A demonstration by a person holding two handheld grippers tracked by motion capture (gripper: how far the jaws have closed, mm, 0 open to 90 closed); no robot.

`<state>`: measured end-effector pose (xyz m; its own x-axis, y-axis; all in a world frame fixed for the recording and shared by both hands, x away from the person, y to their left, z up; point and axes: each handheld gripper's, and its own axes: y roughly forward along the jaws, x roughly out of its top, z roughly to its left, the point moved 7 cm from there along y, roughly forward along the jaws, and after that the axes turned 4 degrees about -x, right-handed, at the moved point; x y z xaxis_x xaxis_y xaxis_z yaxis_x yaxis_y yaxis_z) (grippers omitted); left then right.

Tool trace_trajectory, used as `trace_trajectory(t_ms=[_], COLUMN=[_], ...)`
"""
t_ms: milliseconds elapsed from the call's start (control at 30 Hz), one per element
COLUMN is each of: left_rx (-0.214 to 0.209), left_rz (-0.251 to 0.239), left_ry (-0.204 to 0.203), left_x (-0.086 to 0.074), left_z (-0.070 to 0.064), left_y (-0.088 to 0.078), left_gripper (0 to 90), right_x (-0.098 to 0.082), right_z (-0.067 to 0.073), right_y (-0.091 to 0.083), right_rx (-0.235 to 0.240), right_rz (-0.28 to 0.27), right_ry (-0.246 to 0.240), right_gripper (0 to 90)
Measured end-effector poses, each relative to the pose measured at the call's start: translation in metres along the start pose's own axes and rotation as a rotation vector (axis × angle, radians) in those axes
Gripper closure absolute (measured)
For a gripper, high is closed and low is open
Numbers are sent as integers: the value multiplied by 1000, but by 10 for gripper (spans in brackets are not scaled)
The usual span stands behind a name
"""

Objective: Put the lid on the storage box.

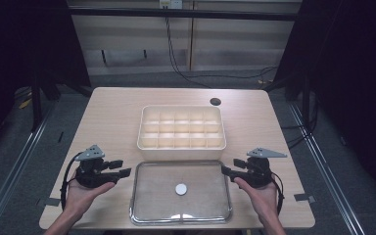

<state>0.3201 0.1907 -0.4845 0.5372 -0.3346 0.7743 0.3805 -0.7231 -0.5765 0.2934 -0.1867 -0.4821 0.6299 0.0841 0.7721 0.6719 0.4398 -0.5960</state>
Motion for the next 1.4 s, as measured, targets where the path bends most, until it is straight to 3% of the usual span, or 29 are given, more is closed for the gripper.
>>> trace_trajectory(t_ms=[67,100,133,233,367,433,467,633,667,767,867,1200,1400], left_rx=[-11,-11,3,0,26,23,0,-6,-10,-12,-17,-28,-48], left_rz=[-9,-9,8,17,41,36,47,96,97,115,135,155,151], left_ry=[-37,-37,-68,-100,-121,-124,-130,-101,-93,-79,-58,-46,-41], left_x=[-3,-3,-12,-21,-30,-31,-33,-42,-42,-42,-44,-46,-46], left_z=[3,3,11,20,28,28,27,20,16,13,8,4,2], left_y=[5,5,10,12,13,13,14,24,27,33,37,41,43], left_gripper=[501,505,505,492,477,476,474,445,439,439,447,506,527], right_x=[1,1,0,-9,-19,-22,-25,-33,-35,-33,-38,-43,-44], right_z=[-3,-4,-6,-8,-11,-15,-18,-24,-24,-24,-23,-18,-15], right_y=[7,9,13,22,27,29,31,37,39,40,43,48,48], right_rx=[18,21,14,31,21,0,-11,-36,-60,-46,-52,-51,-49], right_rz=[5,8,2,21,62,72,81,110,110,98,125,156,155], right_ry=[23,35,35,61,52,43,48,49,50,63,59,27,43], right_gripper=[414,423,435,448,475,498,505,525,514,514,515,544,543])
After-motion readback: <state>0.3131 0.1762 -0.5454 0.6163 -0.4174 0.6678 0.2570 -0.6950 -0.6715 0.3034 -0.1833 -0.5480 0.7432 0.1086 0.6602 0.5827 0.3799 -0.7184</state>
